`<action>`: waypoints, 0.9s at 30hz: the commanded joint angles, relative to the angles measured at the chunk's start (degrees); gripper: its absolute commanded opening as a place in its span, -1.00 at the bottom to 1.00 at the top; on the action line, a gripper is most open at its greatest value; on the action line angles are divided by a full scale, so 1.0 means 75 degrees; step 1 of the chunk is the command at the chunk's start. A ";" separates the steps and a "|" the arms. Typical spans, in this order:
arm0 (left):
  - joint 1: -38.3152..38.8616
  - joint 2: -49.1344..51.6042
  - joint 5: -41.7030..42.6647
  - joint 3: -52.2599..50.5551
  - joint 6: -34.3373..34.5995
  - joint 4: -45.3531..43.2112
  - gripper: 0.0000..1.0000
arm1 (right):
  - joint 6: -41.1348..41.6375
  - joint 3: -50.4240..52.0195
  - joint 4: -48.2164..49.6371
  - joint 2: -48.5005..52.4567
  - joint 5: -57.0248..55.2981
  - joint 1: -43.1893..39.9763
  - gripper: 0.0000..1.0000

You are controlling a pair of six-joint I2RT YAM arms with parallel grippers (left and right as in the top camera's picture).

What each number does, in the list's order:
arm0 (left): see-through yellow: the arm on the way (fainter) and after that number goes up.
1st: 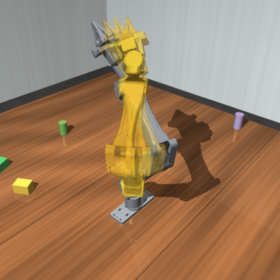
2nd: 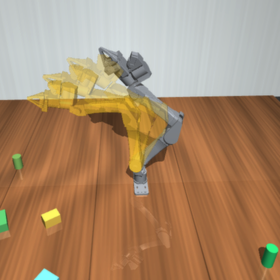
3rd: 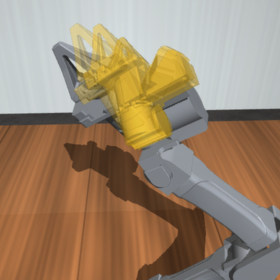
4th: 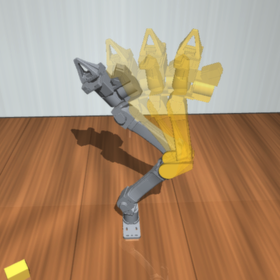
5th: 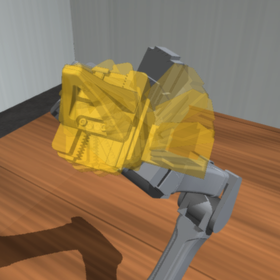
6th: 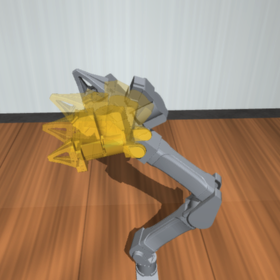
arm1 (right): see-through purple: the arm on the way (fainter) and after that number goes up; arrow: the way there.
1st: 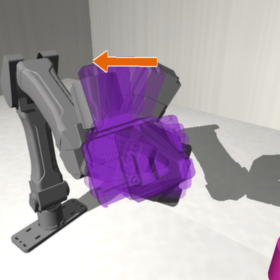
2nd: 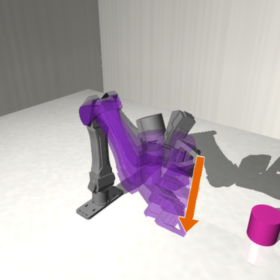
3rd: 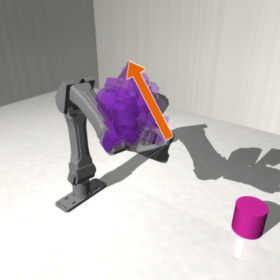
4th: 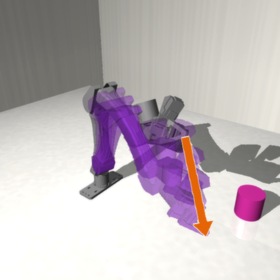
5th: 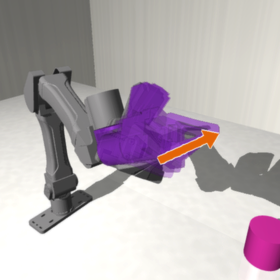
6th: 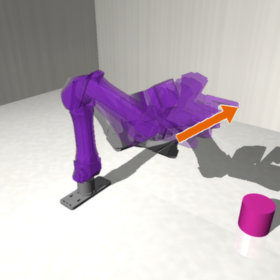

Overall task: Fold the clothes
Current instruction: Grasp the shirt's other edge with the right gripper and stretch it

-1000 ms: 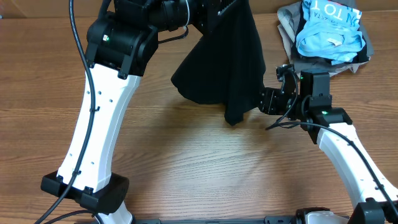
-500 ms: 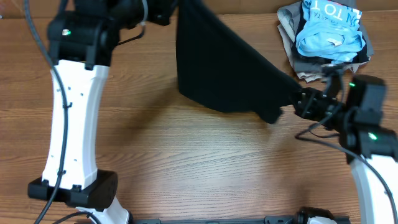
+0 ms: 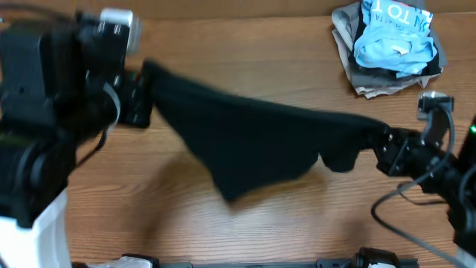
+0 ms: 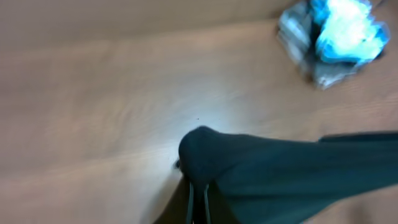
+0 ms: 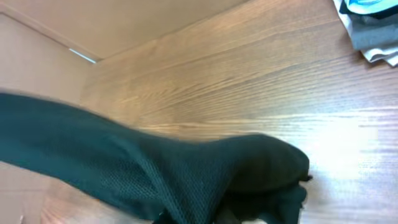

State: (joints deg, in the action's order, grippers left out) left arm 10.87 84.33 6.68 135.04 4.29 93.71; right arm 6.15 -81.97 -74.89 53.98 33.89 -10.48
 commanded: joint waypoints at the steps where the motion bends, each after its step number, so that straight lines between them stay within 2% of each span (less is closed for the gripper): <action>1: -0.0047 -0.0181 -0.1311 0.0003 0.0219 0.0411 -0.92 | -0.0286 -0.0720 -0.0498 -0.0131 -0.0571 -0.0061 -0.92; 8: -0.0047 -0.0140 -0.1990 -0.1568 0.0755 0.0297 -0.92 | -0.0498 -0.0449 -0.0714 0.0370 -0.0804 0.0026 -0.93; 14: -0.0064 0.0318 -0.2608 -0.3375 0.1209 -0.0388 -0.92 | -0.0854 -0.0178 -0.0498 0.1807 -0.0836 0.0662 -0.92; 21: -0.0376 0.0912 -0.2632 -0.5485 0.1265 -0.2480 -0.92 | -0.0848 0.0029 0.0574 0.4313 -0.1306 0.1798 -0.92; 27: -0.0714 0.1801 -0.2634 -0.5992 0.1169 -0.4433 -0.92 | -0.0764 0.0029 0.1938 0.6050 -0.1320 0.1947 -0.92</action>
State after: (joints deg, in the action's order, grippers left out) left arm 7.16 95.02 -9.78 90.63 12.36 64.73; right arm 0.19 -81.91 -63.81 95.48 26.02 4.32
